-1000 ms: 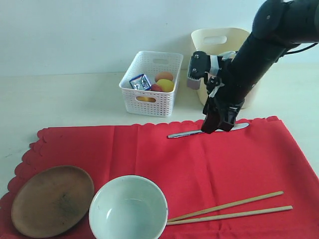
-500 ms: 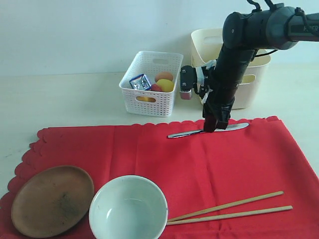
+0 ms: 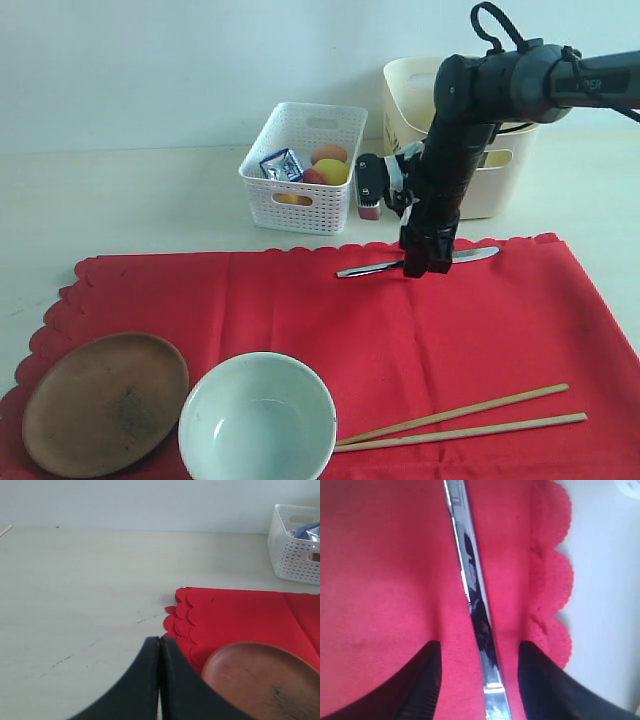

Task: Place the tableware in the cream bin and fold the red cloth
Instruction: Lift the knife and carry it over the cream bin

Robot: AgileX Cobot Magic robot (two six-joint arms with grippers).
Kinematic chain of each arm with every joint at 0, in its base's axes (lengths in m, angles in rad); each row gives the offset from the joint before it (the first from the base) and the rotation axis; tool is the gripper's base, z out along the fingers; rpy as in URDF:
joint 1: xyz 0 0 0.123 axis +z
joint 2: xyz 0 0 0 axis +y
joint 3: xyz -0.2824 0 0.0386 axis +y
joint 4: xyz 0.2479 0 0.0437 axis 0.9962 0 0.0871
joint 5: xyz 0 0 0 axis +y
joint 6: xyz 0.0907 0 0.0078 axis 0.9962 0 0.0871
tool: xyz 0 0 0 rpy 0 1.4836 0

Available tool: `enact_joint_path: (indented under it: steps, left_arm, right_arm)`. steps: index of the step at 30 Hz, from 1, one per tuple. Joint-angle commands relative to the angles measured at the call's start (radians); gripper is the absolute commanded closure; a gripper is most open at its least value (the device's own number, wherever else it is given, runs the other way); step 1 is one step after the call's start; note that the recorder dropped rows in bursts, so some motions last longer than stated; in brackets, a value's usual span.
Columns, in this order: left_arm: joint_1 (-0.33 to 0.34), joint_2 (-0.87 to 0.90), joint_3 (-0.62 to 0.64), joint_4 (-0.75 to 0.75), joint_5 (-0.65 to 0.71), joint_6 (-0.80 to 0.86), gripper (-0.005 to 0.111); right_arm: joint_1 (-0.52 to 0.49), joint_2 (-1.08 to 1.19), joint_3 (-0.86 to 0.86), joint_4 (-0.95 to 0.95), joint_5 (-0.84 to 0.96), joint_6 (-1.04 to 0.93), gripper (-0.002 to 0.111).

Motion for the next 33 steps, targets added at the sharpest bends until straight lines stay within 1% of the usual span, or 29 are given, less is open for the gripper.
enact_joint_path:
  steps: [1, 4, 5, 7, 10, 11, 21, 33]
  left_arm:
    - [0.004, -0.007, 0.000, 0.001, -0.010, -0.002, 0.107]
    - [0.004, -0.007, 0.000, 0.001, -0.010, -0.002, 0.107]
    - [0.004, -0.007, 0.000, 0.001, -0.010, -0.002, 0.107]
    - [0.004, -0.007, 0.000, 0.001, -0.010, -0.002, 0.107]
    - [0.004, -0.007, 0.000, 0.001, -0.010, -0.002, 0.107]
    - [0.004, -0.007, 0.000, 0.001, -0.010, -0.002, 0.107]
    - [0.004, -0.007, 0.000, 0.001, -0.010, -0.002, 0.107]
    - [0.004, -0.007, 0.000, 0.001, -0.010, -0.005, 0.107]
  right_arm:
    - [0.002, 0.016, -0.007, -0.003, -0.015, -0.018, 0.062]
    - [0.002, 0.036, -0.007, -0.014, -0.020, -0.018, 0.063]
    - [0.002, 0.043, -0.007, -0.021, -0.023, -0.018, 0.065]
    - [0.002, 0.047, -0.007, -0.035, -0.023, -0.018, 0.077]
    - [0.002, 0.045, -0.007, -0.039, -0.025, -0.018, 0.106]
    - [0.002, 0.040, -0.007, -0.039, -0.025, -0.016, 0.108]
    - [0.002, -0.031, -0.007, -0.039, 0.039, -0.014, 0.108]
    - [0.002, -0.177, -0.007, -0.025, 0.138, 0.060, 0.108]
